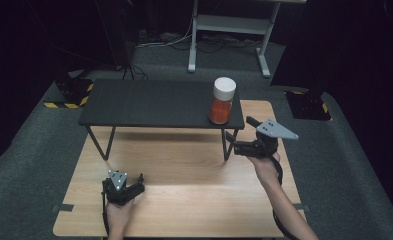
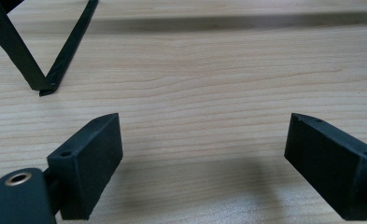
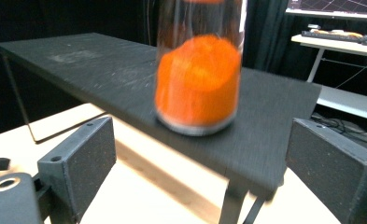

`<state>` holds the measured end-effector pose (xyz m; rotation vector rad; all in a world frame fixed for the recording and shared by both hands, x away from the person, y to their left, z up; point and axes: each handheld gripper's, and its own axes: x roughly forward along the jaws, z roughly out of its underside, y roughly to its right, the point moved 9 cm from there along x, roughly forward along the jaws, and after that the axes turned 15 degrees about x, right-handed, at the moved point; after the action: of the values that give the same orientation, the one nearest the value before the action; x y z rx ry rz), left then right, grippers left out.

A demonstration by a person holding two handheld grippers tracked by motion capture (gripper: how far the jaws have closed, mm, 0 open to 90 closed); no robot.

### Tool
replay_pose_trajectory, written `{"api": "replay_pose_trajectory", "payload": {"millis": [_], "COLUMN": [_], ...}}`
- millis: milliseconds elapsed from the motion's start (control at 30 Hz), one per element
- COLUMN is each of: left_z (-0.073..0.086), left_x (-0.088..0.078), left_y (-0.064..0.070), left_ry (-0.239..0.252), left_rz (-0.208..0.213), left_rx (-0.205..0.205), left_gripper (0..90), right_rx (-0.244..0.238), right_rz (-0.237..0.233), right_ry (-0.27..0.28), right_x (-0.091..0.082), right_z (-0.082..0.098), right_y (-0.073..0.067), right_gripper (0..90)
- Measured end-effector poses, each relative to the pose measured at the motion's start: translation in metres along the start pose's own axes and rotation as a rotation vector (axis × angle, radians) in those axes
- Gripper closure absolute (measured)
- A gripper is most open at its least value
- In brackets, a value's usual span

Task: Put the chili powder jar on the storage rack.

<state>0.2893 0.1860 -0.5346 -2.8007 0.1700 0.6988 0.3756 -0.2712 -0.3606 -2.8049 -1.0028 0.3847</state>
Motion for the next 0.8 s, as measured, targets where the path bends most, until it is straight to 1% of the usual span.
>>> {"api": "replay_pose_trajectory", "payload": {"millis": [33, 100, 133, 233, 267, 333, 367, 400, 433, 467, 500, 533, 567, 600, 667, 700, 733, 767, 800], "left_z": [0.000, 0.000, 0.000, 0.000, 0.000, 0.000, 0.000, -0.001, -0.001, -0.001, -0.001, -0.001, -0.001, -0.001, -0.001, -0.001, -0.001, -0.001, -0.001], "left_x": [0.000, 0.000, 0.000, 0.000, 0.000, 0.000, 0.000, 0.001, 0.001, 0.001, 0.001, 0.001, 0.001, 0.001, 0.001, 0.001, 0.001, 0.001, 0.001], "left_y": [0.000, 0.000, 0.000, 0.001, 0.001, 0.001, 0.001, 0.001, 0.001, 0.001, 0.001, 0.001, 0.001, 0.001, 0.001, 0.001, 0.001, 0.001, 0.001], "left_ry": [0.000, -0.002, -0.003, -0.004, -0.005, -0.006, -0.006, -0.009, -0.009, -0.010, -0.010, -0.011, -0.011, -0.011, -0.013, -0.013, -0.013, -0.013, -0.015], "left_rz": [0.000, -0.001, -0.001, -0.002, -0.002, -0.002, -0.002, -0.002, -0.002, -0.003, -0.003, -0.003, -0.003, -0.004, -0.005, -0.005, -0.005, -0.005, -0.006], "left_rx": [0.000, 0.002, 0.003, 0.003, 0.003, 0.004, 0.004, 0.003, 0.003, 0.004, 0.004, 0.003, 0.003, 0.004, 0.004, 0.004, 0.005, 0.005, 0.005], "left_gripper": [11.7, 11.7, 11.7, 11.7, 11.7, 11.7, 11.7, 11.7, 11.7, 11.7, 11.7, 11.7, 11.7, 11.7, 11.7, 11.7, 11.7, 11.7, 11.7], "right_rx": [0.000, 0.003, -0.004, -0.002, 0.011, 0.040, 0.040, 0.060, 0.060, 0.101, 0.101, 0.128, 0.128, 0.144, 0.200, 0.200, 0.226, 0.226, 0.244], "right_rz": [0.000, 0.003, 0.010, 0.031, 0.039, 0.072, 0.072, 0.114, 0.114, 0.147, 0.147, 0.187, 0.187, 0.199, 0.216, 0.216, 0.221, 0.221, 0.230], "right_ry": [0.000, 0.008, 0.007, -0.018, -0.029, -0.050, -0.050, -0.076, -0.076, -0.112, -0.112, -0.134, -0.134, -0.141, -0.152, -0.152, -0.153, -0.153, -0.158], "right_x": [0.000, -0.011, -0.019, -0.030, -0.033, -0.037, -0.037, -0.039, -0.039, -0.038, -0.038, -0.037, -0.037, -0.037, -0.036, -0.036, -0.037, -0.037, -0.037], "right_z": [0.000, 0.015, 0.026, 0.049, 0.057, 0.075, 0.075, 0.093, 0.093, 0.109, 0.109, 0.123, 0.123, 0.128, 0.143, 0.143, 0.151, 0.151, 0.158], "right_y": [0.000, 0.000, 0.000, 0.003, 0.006, 0.012, 0.012, 0.020, 0.020, 0.030, 0.030, 0.038, 0.038, 0.042, 0.051, 0.051, 0.055, 0.055, 0.057], "right_gripper": [8.4, 8.8, 9.0, 9.2, 9.3, 9.4, 9.4, 9.6, 9.6, 9.8, 9.8, 10.3, 10.3, 10.3, 10.2, 10.2, 10.1, 10.1, 10.1]}}
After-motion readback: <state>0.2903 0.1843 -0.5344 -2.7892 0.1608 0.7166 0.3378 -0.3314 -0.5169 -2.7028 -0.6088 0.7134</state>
